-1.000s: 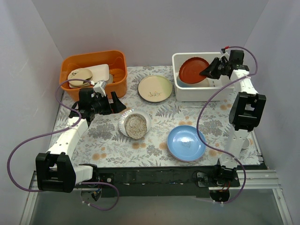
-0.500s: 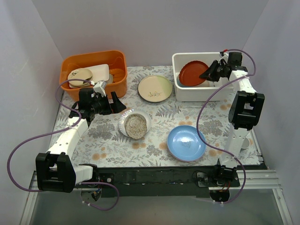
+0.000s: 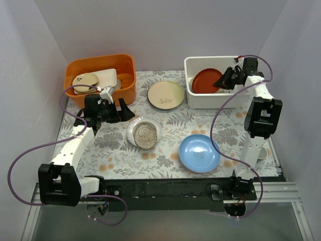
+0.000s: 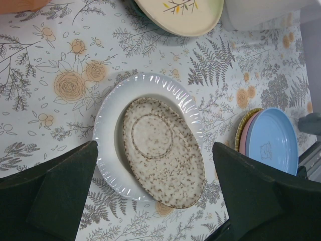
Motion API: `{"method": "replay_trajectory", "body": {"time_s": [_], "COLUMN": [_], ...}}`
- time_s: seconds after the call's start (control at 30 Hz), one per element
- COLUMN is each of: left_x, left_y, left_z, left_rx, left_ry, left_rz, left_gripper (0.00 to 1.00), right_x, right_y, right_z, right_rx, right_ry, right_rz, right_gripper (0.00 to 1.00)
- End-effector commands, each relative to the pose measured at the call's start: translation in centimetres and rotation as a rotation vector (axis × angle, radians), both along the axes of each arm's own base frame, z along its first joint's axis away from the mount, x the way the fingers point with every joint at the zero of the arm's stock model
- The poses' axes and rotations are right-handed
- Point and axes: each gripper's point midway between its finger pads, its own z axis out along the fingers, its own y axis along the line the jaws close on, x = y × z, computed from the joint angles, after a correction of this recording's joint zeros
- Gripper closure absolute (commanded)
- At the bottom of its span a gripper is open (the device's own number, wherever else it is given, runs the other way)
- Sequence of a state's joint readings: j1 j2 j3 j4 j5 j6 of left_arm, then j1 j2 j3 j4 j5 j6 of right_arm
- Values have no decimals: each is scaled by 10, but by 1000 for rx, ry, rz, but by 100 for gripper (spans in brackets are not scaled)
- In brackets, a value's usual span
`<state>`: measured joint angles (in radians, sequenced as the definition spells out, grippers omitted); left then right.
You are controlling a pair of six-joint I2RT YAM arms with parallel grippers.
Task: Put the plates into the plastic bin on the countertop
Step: Place the plate in the plastic bin.
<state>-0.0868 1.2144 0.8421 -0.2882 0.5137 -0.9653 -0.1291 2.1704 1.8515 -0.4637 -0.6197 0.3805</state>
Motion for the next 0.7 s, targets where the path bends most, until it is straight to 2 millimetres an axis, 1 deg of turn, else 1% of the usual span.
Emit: {"method": "replay_trajectory", "body": {"time_s": [0.0, 0.03, 0.07, 0.13, 0.17, 0.33, 0.4, 0.53, 0.57, 0.67], "left_x": [-1, -1, -2, -1, -1, -1, -2, -2, -2, -2], "left_y": [-1, -1, -1, -1, -1, -1, -2, -2, -2, -3], "left_z": [2, 2, 3, 3, 3, 3, 3, 2, 2, 2], "left_rx": [-2, -2, -3, -4, -4, -5, -6, -9, -9, -10], "left_ry": [-9, -7, -9, -9, -10, -8, -8, -4, -4, -3], "left_rz": [-14, -14, -15, -16, -16, -18, -19, -22, -22, -26], "left_gripper": [2, 2, 2, 2, 2, 2, 2, 2, 2, 2], "right_x": [3, 3, 4, 2, 2, -1, -1, -1, -2, -3], "right_y": [-8, -10, -13, -15, -17, -23, -26, -29, -30, -29], "right_z": [-2, -2, -3, -4, -4, -7, -4, 3, 3, 8], "right_rx": [-48, -59, -84, -99, -112, -150, -168, -185, -190, -190], "right_ry": [-6, -2, -2, 9, 11, 21, 17, 6, 7, -2], "right_rz": [-2, -5, -10, -14, -20, -35, -45, -56, -60, -60], "right_gripper": [73, 68, 61, 54, 48, 35, 33, 24, 18, 9]}}
